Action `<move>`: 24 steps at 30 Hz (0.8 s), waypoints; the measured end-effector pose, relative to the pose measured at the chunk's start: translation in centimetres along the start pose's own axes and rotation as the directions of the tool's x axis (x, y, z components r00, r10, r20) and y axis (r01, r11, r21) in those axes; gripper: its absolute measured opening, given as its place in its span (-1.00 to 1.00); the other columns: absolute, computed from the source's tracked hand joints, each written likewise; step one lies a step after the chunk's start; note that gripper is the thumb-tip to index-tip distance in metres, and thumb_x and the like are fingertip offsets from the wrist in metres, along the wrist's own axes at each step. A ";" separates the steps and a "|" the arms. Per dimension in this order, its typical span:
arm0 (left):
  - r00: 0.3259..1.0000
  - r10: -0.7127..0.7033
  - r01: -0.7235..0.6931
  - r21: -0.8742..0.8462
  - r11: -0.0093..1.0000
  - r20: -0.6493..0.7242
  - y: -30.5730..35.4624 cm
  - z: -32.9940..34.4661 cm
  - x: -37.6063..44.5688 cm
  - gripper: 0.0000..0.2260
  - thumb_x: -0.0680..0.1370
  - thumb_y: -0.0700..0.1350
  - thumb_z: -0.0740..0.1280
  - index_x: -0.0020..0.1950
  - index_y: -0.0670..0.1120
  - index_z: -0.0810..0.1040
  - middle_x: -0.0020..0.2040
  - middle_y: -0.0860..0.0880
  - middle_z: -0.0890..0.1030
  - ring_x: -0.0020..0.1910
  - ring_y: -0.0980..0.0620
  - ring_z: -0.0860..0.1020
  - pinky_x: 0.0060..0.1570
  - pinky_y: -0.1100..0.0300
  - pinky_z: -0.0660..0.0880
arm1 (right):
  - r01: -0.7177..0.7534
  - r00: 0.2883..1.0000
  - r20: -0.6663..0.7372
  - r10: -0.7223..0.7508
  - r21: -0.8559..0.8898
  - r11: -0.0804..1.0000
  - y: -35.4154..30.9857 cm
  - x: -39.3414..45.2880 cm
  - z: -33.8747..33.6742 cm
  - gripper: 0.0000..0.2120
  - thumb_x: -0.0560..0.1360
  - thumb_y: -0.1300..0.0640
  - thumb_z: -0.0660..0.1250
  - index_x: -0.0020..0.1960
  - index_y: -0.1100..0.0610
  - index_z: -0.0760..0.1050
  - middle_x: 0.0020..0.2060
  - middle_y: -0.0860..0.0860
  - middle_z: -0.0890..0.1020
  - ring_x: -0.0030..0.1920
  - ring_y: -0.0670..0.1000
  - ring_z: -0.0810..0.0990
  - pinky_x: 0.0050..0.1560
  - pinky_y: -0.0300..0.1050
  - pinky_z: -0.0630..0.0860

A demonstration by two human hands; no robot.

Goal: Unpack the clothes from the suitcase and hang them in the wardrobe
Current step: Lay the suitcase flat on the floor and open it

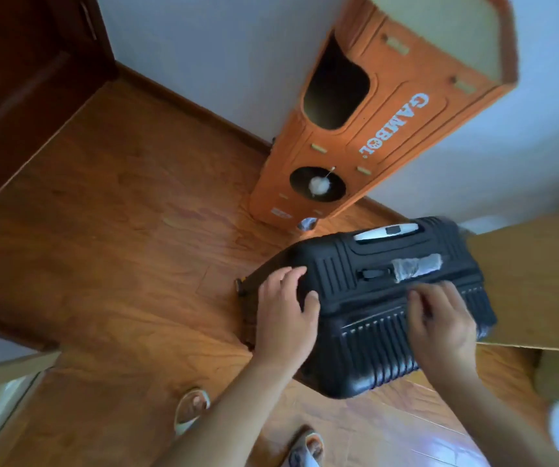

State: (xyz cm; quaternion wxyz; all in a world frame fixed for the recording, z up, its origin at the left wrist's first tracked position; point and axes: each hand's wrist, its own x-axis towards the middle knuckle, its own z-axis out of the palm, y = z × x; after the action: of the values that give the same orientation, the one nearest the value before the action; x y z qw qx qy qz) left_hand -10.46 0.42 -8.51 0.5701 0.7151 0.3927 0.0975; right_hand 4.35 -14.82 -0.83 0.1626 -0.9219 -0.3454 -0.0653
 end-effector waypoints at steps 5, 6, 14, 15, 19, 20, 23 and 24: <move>0.935 0.266 -0.355 0.606 0.712 0.235 6.0 8.6 1.2 -0.34 0.62 0.29 0.14 0.65 0.06 0.07 0.64 -0.13 0.13 0.63 -0.20 0.02 0.57 -0.23 0.02 | -0.639 0.750 0.159 0.642 -0.075 0.766 16.3 3.9 -0.2 -0.51 0.62 0.01 0.23 0.49 0.15 0.32 0.41 0.18 0.38 0.40 0.19 0.35 0.42 0.08 0.27; 0.934 0.245 -0.358 0.687 0.632 0.261 5.8 9.6 1.3 -0.30 0.62 0.32 0.11 0.67 0.04 0.01 0.64 -0.16 0.14 0.63 -0.23 0.02 0.56 -0.27 0.01 | -0.661 0.706 0.247 0.663 -0.107 0.743 18.8 4.4 0.1 -0.44 0.63 -0.07 0.20 0.55 0.14 0.24 0.47 0.18 0.34 0.46 0.19 0.29 0.47 0.10 0.21; 0.915 0.276 -0.379 0.860 0.343 0.293 4.0 9.5 2.8 -0.26 0.61 0.40 -0.11 0.67 -0.02 0.01 0.61 -0.06 0.25 0.62 -0.12 0.13 0.57 -0.16 0.10 | -0.690 0.700 0.289 0.653 0.038 0.723 23.0 -0.9 2.0 -0.29 0.56 -0.36 0.14 0.47 0.14 0.29 0.30 0.20 0.40 0.33 0.28 0.37 0.32 0.19 0.34; 0.917 0.235 -0.384 0.872 0.305 0.321 4.0 8.6 3.4 -0.25 0.60 0.42 -0.15 0.68 0.01 -0.02 0.63 -0.04 0.22 0.63 -0.09 0.10 0.57 -0.15 0.10 | -0.668 0.729 0.248 0.638 0.056 0.742 22.4 -2.7 1.8 -0.31 0.54 -0.35 0.18 0.40 0.18 0.34 0.22 0.20 0.43 0.26 0.27 0.40 0.27 0.18 0.37; 0.987 0.062 -0.162 0.941 0.297 0.150 4.9 7.8 2.4 -0.32 0.60 0.42 -0.15 0.65 0.17 -0.20 0.67 0.02 0.01 0.64 -0.11 -0.04 0.55 -0.27 0.04 | -0.671 0.741 0.340 0.580 0.338 0.660 22.9 -10.7 1.6 -0.64 0.55 -0.26 0.23 0.07 0.03 0.46 -0.03 -0.01 0.53 -0.01 0.04 0.50 0.07 0.01 0.48; 0.998 -0.007 -0.062 0.935 0.349 0.069 5.0 8.8 1.0 -0.29 0.57 0.43 -0.12 0.65 0.18 -0.23 0.68 0.03 -0.07 0.65 -0.11 -0.11 0.55 -0.29 -0.03 | -0.711 0.703 0.424 0.571 0.413 0.569 23.9 -13.0 2.1 -0.74 0.59 -0.19 0.21 -0.02 0.00 0.48 -0.11 -0.04 0.58 -0.08 0.02 0.55 0.01 0.02 0.51; 0.989 -0.112 0.133 0.897 0.422 -0.094 4.9 14.0 -3.9 -0.21 0.51 0.48 -0.20 0.65 0.12 -0.26 0.66 -0.04 -0.25 0.62 -0.13 -0.28 0.54 -0.30 -0.19 | -0.805 0.583 0.607 0.540 0.341 0.486 28.1 -19.5 4.8 -0.85 0.65 0.00 0.16 0.07 -0.06 0.51 -0.05 -0.03 0.67 -0.07 0.02 0.64 0.03 0.09 0.57; 0.984 -0.127 0.165 0.889 0.427 -0.122 4.9 16.1 -5.3 -0.20 0.51 0.47 -0.23 0.65 0.10 -0.24 0.65 -0.08 -0.27 0.62 -0.17 -0.29 0.54 -0.31 -0.20 | -0.822 0.534 0.678 0.506 0.274 0.500 29.3 -21.3 6.1 -0.79 0.64 0.07 0.17 0.24 -0.07 0.47 0.10 0.00 0.65 0.02 0.04 0.63 0.08 0.06 0.57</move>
State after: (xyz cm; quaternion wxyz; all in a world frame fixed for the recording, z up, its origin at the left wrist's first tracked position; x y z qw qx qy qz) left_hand -2.38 -15.22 -7.88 0.1048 0.8693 0.4553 -0.1613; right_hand 7.67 -46.60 -18.93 0.3418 -0.8680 0.0241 0.3595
